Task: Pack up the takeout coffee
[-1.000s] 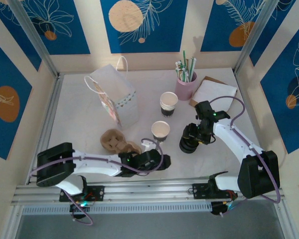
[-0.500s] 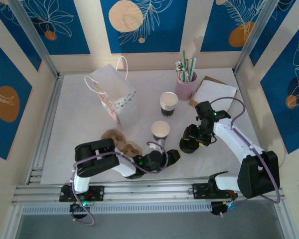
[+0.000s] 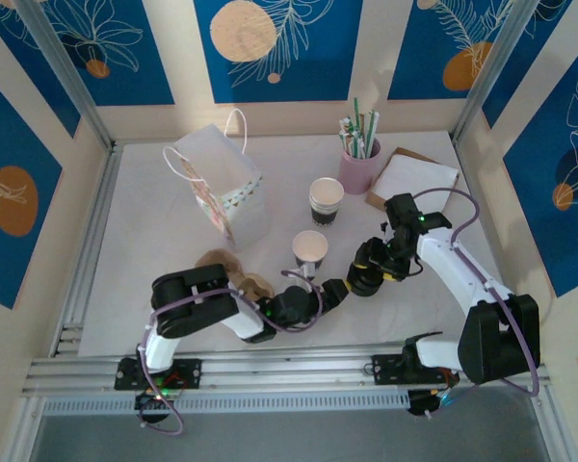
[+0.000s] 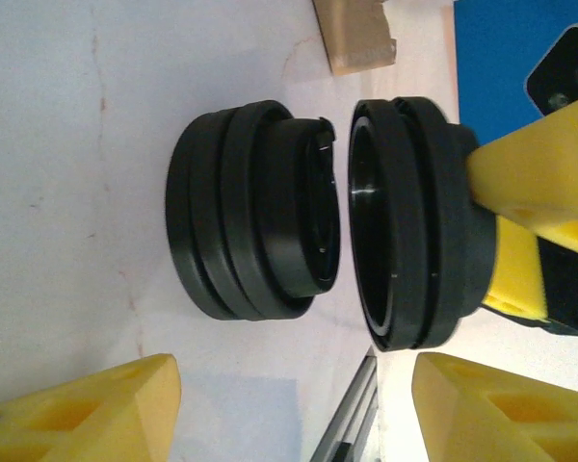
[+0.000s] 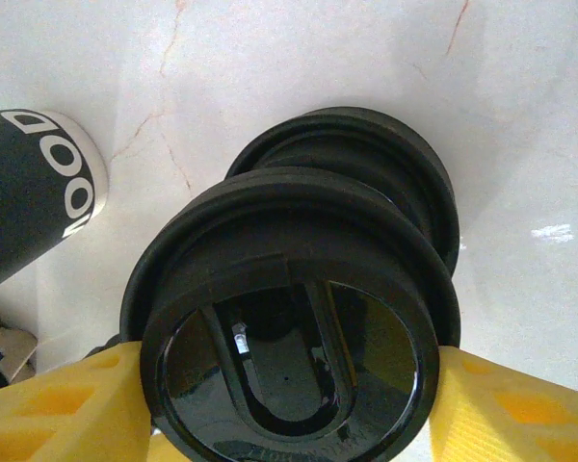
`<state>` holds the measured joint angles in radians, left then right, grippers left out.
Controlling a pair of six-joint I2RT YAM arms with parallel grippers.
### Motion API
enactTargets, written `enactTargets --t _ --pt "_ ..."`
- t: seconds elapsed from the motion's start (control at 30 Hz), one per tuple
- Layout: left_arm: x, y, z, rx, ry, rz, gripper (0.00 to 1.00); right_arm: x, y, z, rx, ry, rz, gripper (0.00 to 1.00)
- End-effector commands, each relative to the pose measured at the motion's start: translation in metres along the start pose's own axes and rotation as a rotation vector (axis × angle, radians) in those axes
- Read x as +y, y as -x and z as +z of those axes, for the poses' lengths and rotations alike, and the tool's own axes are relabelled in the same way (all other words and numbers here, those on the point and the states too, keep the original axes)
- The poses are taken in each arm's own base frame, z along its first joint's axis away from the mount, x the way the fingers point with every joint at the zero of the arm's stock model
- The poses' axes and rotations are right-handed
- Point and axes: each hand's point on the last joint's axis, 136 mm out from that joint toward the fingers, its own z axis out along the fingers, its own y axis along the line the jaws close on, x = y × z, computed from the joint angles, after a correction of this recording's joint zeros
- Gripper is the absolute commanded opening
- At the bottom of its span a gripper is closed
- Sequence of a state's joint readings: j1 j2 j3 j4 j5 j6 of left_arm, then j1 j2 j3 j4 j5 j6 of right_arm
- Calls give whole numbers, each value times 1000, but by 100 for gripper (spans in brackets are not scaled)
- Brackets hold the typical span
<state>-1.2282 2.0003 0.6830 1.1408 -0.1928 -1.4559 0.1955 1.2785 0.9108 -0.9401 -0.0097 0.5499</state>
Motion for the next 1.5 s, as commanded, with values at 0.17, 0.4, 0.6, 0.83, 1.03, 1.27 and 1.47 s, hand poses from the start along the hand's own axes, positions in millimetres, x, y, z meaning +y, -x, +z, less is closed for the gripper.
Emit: enactTargets --t 0.17,0.4,0.6,0.83,1.03,1.27,1.47 --pt "-20 8 11 -11 -102 19 68 12 0 -12 12 80 -11 65" --pt "-27 10 15 -15 -127 30 69 13 0 -11 19 93 -8 64" --pt "-21 11 17 -16 -114 24 68 14 0 -12 20 100 -10 64" --pt "-20 12 19 -17 -110 24 68 14 -1 -12 22 105 -10 64" --pt "-21 14 20 -20 -114 28 68 14 -1 -12 22 107 -8 64" --pt "-14 12 24 -5 -81 24 68 8 2 -15 1 76 7 64" --pt "-4 8 28 9 -59 6 68 1 4 -9 10 33 16 64"
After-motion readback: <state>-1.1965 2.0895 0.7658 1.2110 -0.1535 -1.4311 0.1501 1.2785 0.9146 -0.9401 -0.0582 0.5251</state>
